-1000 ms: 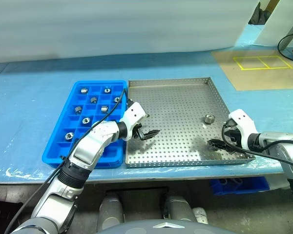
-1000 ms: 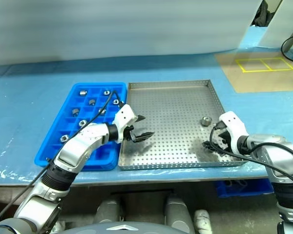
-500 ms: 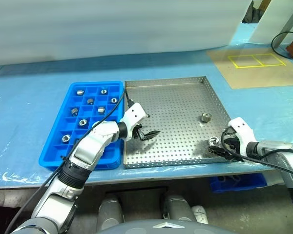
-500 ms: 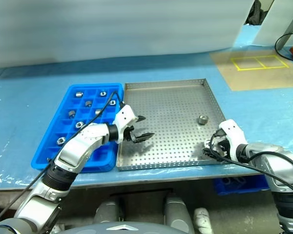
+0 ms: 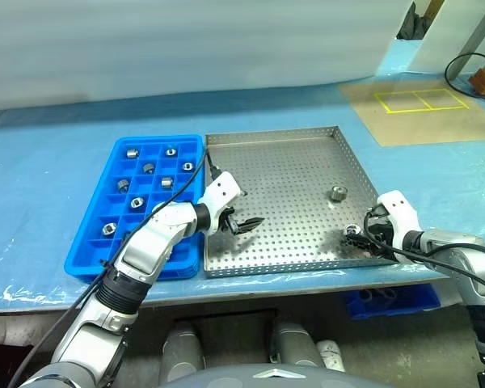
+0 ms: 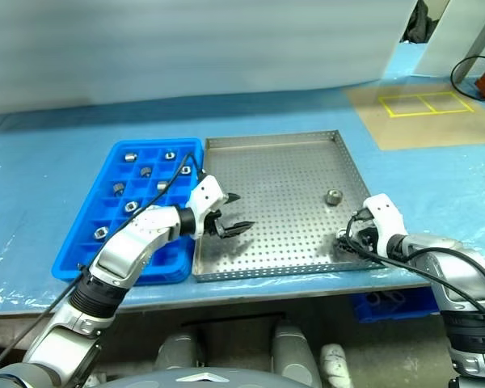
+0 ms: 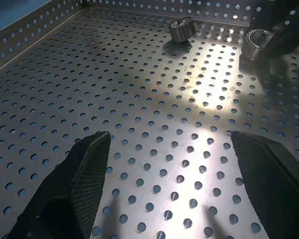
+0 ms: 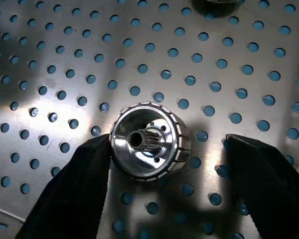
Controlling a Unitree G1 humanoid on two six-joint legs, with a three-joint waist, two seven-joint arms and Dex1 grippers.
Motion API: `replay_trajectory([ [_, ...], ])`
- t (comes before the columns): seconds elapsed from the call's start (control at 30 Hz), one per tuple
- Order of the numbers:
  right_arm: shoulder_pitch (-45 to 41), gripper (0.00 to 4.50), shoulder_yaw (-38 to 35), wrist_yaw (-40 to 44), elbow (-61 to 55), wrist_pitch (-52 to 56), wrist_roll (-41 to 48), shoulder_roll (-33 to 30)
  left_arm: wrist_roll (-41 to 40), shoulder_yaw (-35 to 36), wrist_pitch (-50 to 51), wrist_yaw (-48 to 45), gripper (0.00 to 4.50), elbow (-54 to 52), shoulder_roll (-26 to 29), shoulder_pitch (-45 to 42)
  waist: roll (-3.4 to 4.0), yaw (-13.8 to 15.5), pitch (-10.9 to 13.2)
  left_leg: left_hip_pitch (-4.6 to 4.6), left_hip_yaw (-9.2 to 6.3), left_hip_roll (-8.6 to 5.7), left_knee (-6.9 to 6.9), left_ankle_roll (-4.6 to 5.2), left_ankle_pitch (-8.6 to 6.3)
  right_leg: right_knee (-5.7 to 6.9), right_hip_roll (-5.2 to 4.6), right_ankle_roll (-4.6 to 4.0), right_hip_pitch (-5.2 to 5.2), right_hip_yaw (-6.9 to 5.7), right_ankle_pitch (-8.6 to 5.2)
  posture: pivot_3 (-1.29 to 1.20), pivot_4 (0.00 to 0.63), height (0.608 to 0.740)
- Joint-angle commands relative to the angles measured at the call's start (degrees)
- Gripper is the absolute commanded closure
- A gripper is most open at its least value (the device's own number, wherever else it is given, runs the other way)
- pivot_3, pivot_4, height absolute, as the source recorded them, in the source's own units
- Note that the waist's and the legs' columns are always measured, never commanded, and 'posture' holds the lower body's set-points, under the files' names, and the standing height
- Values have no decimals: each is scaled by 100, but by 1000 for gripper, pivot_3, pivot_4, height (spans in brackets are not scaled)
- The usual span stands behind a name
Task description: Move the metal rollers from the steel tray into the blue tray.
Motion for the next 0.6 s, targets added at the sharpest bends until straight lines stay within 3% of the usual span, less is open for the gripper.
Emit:
replay_trajectory([
  [0.03,-202,2056,74,-149,91,-336,-128,132,-7,93,-8,32,425,-239,17,-27,-2,-6,0,1,0,0,0,0,0,0,0,2,0,0,1,-287,150,740],
  [0.1,-285,2762,131,-218,84,-424,-172,205,-11,99,-2,40,425,-247,26,-27,0,-4,-1,2,1,0,0,-1,1,3,0,4,-3,0,3,-287,150,740],
  [0.13,-306,2876,146,-239,85,-444,-187,231,-12,102,-1,40,425,-247,29,-27,1,2,-1,2,1,1,0,-1,1,5,0,5,-3,0,4,-284,150,740],
  [0.33,-478,2872,339,-353,25,-795,-321,378,-37,166,48,65,425,-325,78,-18,2,39,-2,-24,1,2,-2,8,-5,-7,0,-30,-13,-5,24,-269,150,740],
  [0.6,-1558,2872,806,-27,166,-955,-191,790,-175,510,595,362,425,-1059,223,315,4,54,-1,-24,3,5,-3,3,-2,6,0,-31,-25,-7,25,-155,150,740],
])
